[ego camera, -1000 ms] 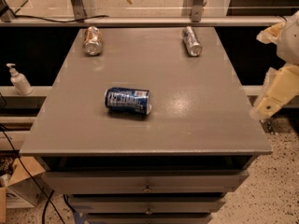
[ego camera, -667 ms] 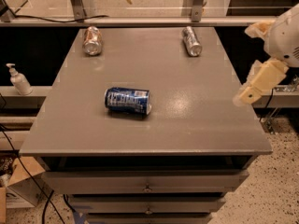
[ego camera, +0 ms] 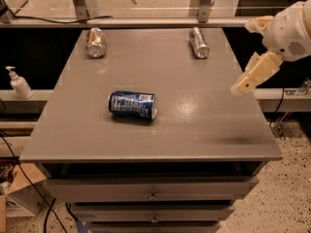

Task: Move redbull can near orange can

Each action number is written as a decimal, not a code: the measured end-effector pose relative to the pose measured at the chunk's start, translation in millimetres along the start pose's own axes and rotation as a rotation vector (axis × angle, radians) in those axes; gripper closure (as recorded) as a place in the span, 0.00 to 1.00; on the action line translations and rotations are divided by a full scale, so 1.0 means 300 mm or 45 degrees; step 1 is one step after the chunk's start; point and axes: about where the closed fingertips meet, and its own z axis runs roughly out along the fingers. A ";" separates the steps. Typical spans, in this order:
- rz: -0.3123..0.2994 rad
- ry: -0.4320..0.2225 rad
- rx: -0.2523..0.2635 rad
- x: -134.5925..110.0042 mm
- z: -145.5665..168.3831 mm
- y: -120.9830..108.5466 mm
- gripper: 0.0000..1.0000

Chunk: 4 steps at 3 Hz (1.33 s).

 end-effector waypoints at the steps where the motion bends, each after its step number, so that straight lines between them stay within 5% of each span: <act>1: 0.000 -0.054 0.057 -0.028 0.028 -0.039 0.00; 3: 0.009 -0.216 0.170 -0.124 0.212 -0.255 0.00; 4: 0.014 -0.225 0.173 -0.125 0.230 -0.271 0.00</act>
Offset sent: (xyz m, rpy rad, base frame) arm 0.1116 0.0390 0.0123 0.1547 -0.2276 -0.0369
